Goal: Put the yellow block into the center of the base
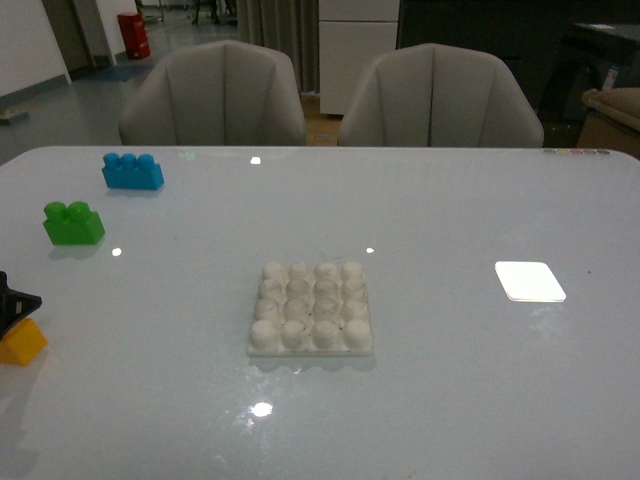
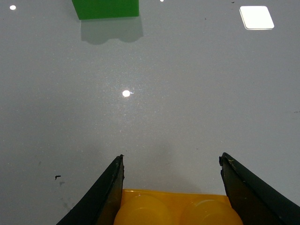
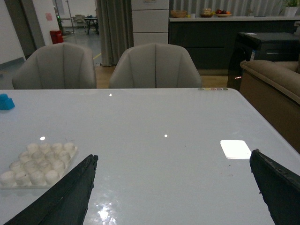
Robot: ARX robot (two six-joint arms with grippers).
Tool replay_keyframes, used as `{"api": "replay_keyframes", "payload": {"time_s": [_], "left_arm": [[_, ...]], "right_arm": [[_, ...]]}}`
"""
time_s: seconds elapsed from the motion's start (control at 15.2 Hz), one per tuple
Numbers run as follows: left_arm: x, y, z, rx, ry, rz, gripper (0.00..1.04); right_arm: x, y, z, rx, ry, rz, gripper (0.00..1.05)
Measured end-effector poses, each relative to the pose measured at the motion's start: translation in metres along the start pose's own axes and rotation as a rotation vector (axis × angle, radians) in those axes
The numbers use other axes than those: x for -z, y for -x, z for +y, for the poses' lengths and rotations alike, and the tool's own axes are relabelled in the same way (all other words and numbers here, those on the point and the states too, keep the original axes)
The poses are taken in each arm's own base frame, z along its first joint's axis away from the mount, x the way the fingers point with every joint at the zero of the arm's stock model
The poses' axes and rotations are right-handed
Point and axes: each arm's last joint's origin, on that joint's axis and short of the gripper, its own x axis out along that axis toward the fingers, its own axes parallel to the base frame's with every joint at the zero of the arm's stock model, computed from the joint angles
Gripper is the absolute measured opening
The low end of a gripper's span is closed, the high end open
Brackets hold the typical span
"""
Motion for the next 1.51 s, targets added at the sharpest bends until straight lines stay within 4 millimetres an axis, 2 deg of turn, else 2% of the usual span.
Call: {"api": "replay_keyframes", "payload": {"time_s": [0.2,0.33,0.46,0.59,0.66,0.92,0.98,1.05,1.25,1.38,1.44,1.51], "left_arm": [[-0.004,0.006,-0.005,0.010,0.022,-0.012,0.58],[-0.018,0.015,-0.015,0.008,0.019,-0.053,0.57],[-0.038,0.028,-0.036,0.019,0.001,-0.113,0.57],[-0.054,0.036,-0.073,0.032,-0.009,-0.153,0.57],[-0.057,0.036,-0.086,0.041,-0.012,-0.159,0.57],[-0.061,0.027,-0.159,0.087,0.013,-0.141,0.57],[-0.065,0.017,-0.196,0.095,0.027,-0.128,0.57],[-0.061,0.003,-0.241,0.100,0.026,-0.088,0.57],[-0.060,-0.011,-0.286,0.087,0.036,-0.062,0.57],[-0.059,-0.020,-0.302,0.031,0.066,-0.073,0.57],[-0.045,-0.027,-0.309,-0.008,0.072,-0.058,0.57],[-0.042,-0.036,-0.314,-0.024,0.068,-0.064,0.57]], "right_arm": [[0.000,0.000,0.000,0.000,0.000,0.000,0.98],[0.000,0.000,0.000,0.000,0.000,0.000,0.98],[0.000,0.000,0.000,0.000,0.000,0.000,0.98],[0.000,0.000,0.000,0.000,0.000,0.000,0.98],[0.000,0.000,0.000,0.000,0.000,0.000,0.98],[0.000,0.000,0.000,0.000,0.000,0.000,0.98],[0.000,0.000,0.000,0.000,0.000,0.000,0.98],[0.000,0.000,0.000,0.000,0.000,0.000,0.98],[0.000,0.000,0.000,0.000,0.000,0.000,0.98],[0.000,0.000,0.000,0.000,0.000,0.000,0.98],[0.000,0.000,0.000,0.000,0.000,0.000,0.98],[0.000,0.000,0.000,0.000,0.000,0.000,0.98]]}}
